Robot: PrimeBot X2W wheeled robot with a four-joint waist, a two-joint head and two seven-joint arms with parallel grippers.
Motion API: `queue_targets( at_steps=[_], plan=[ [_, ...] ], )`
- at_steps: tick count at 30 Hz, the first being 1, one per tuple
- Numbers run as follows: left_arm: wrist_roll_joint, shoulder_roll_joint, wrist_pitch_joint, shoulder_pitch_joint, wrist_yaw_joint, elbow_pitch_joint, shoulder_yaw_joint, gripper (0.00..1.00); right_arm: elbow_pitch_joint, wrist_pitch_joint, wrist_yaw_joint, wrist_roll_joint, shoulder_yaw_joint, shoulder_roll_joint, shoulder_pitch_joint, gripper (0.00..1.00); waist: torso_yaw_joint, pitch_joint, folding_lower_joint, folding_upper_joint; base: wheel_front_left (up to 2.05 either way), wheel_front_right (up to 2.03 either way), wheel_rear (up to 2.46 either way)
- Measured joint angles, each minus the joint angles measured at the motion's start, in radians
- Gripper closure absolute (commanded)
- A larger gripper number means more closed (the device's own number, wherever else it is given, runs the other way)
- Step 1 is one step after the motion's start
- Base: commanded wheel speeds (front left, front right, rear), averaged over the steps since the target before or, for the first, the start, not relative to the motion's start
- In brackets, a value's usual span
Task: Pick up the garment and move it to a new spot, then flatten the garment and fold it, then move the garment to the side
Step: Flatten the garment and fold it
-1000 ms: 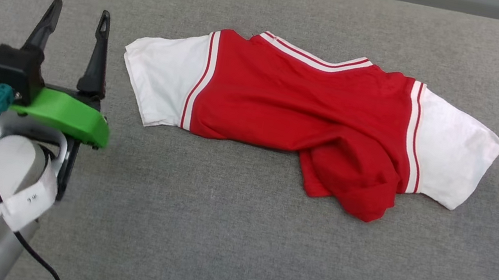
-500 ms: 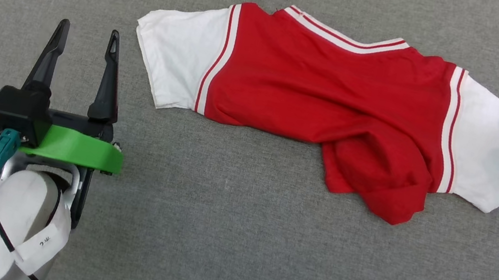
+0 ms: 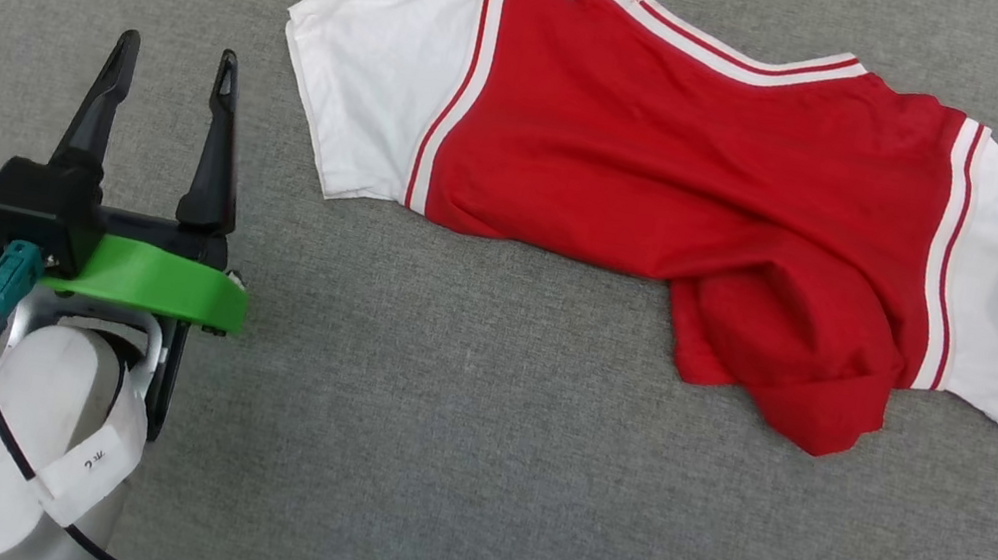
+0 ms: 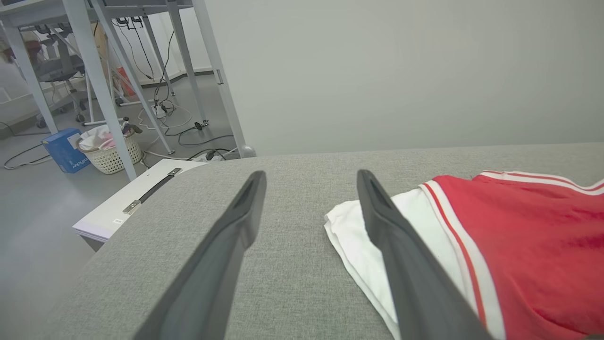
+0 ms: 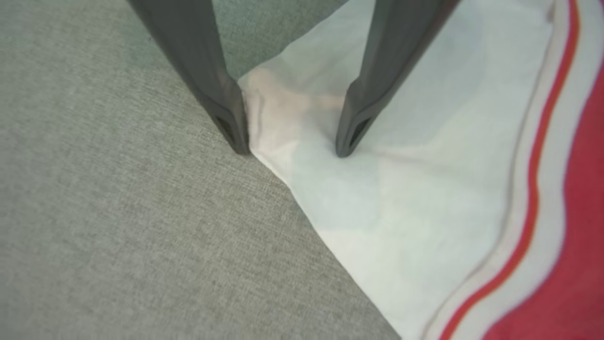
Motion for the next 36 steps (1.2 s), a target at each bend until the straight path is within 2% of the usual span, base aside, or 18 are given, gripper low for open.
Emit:
queue_targets(
  at_steps=[1, 6, 9, 15, 20, 24, 27, 31, 36],
  plan=[
    [0.005, -0.004, 0.0, 0.0, -0.007, 0.008, 0.01, 0.0, 0.001, -0.027, 0.0, 0.002, 0.007, -0.001, 0.0, 1.0, -0.003, -0.003, 0.0, -0.0001, 0.0, 0.0, 0.0],
    [0.015, -0.016, 0.0, -0.004, -0.044, 0.049, 0.046, 0.0, -0.007, -0.153, 0.0, 0.025, 0.032, 0.0, 0.0, 1.0, -0.016, -0.029, 0.0, 0.0, 0.0, 0.0, 0.0],
    [0.025, -0.012, 0.0, -0.03, -0.068, 0.074, 0.061, 0.0, -0.032, -0.224, 0.0, 0.03, 0.029, -0.027, 0.0, 1.0, -0.024, -0.049, 0.0, 0.0, 0.0, 0.0, 0.0],
    [0.056, 0.046, 0.0, -0.135, -0.126, 0.135, 0.068, 0.0, -0.13, -0.301, 0.0, 0.051, 0.015, -0.113, 0.022, 1.0, -0.054, -0.079, 0.0, 0.0, 0.0, 0.0, 0.0],
    [0.056, 0.096, 0.042, -0.264, -0.177, 0.187, 0.04, 0.0, -0.204, -0.319, 0.0, 0.053, -0.019, -0.148, 0.065, 1.0, -0.086, -0.088, 0.0001, 0.0, 0.0, 0.0, 0.0],
    [0.027, 0.142, 0.15, -0.41, -0.206, 0.234, -0.026, 0.0, -0.253, -0.324, 0.0, 0.048, -0.045, -0.152, 0.094, 1.0, -0.108, -0.079, 0.0001, 0.0, 0.0, 0.0, 0.0],
    [-0.034, 0.173, 0.28, -0.511, -0.213, 0.285, -0.121, 0.0, -0.28, -0.323, 0.0, 0.037, -0.062, -0.143, 0.113, 1.0, -0.121, -0.065, 0.0, 0.0, 0.0, 0.0, 0.0],
    [-0.189, 0.224, 0.494, -0.617, -0.213, 0.342, -0.281, 0.0, -0.314, -0.321, 0.0, 0.02, -0.079, -0.125, 0.126, 1.0, -0.14, -0.046, 0.0001, 0.0, 0.0, 0.0, 0.0],
    [-0.385, 0.279, 0.76, -0.708, -0.213, 0.397, -0.415, 0.0, -0.342, -0.309, 0.0, 0.004, -0.101, -0.106, 0.128, 1.0, -0.16, -0.021, 0.0001, 0.0, 0.0, 0.0, 0.0]
  ],
)
